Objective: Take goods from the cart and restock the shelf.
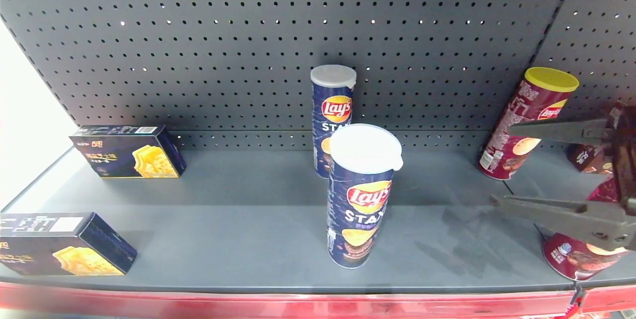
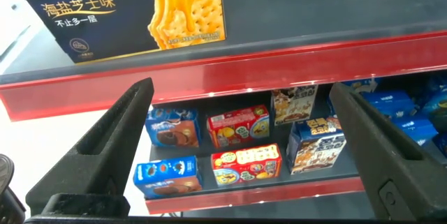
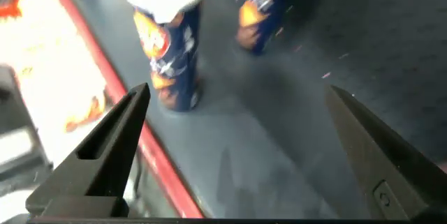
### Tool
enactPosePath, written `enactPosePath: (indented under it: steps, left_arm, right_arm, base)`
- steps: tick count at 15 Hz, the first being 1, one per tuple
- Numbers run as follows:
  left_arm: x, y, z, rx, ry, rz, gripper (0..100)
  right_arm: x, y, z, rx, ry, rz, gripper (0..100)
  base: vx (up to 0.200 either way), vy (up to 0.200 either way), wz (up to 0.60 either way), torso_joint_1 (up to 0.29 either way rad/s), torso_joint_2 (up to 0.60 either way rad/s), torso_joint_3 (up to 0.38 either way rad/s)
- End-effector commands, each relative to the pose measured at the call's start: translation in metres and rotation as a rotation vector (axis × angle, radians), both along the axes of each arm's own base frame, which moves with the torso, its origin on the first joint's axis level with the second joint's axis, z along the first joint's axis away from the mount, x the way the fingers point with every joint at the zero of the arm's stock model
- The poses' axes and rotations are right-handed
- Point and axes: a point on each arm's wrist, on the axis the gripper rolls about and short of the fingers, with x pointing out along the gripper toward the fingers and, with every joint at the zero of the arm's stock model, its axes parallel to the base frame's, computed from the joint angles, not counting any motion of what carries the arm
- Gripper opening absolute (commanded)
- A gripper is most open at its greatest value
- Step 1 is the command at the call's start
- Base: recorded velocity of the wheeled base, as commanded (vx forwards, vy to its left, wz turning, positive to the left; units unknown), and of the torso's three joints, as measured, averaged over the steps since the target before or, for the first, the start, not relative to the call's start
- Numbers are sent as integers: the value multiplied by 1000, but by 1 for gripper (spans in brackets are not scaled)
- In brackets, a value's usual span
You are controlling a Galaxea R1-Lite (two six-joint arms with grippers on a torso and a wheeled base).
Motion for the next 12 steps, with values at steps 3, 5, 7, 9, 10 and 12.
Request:
enactPosePath:
  steps: [3, 5, 7, 9, 10, 12]
  left_arm:
    - [0, 0, 0, 0, 2, 1, 100]
    - [0, 0, 0, 0, 2, 1, 100]
    - [0, 0, 0, 0, 2, 1, 100]
    - [0, 0, 0, 0, 2, 1, 100]
    - [0, 0, 0, 0, 2, 1, 100]
    - [0, 0, 0, 0, 2, 1, 100]
  right_arm:
    - [23, 18, -16, -99, 104, 14, 100]
    - [28, 21, -20, -108, 120, 14, 100]
    - [38, 28, -31, -135, 158, 10, 100]
    - [49, 37, -41, -162, 188, 6, 100]
    - [54, 41, -45, -170, 190, -4, 100]
    - [68, 51, -54, -182, 191, -40, 100]
  base:
    - [0, 0, 0, 0, 0, 0]
    - [0, 0, 0, 0, 0, 0]
    - [0, 0, 0, 0, 0, 0]
    - [0, 0, 0, 0, 0, 0]
    - [0, 0, 0, 0, 0, 0]
    - [0, 0, 0, 0, 0, 0]
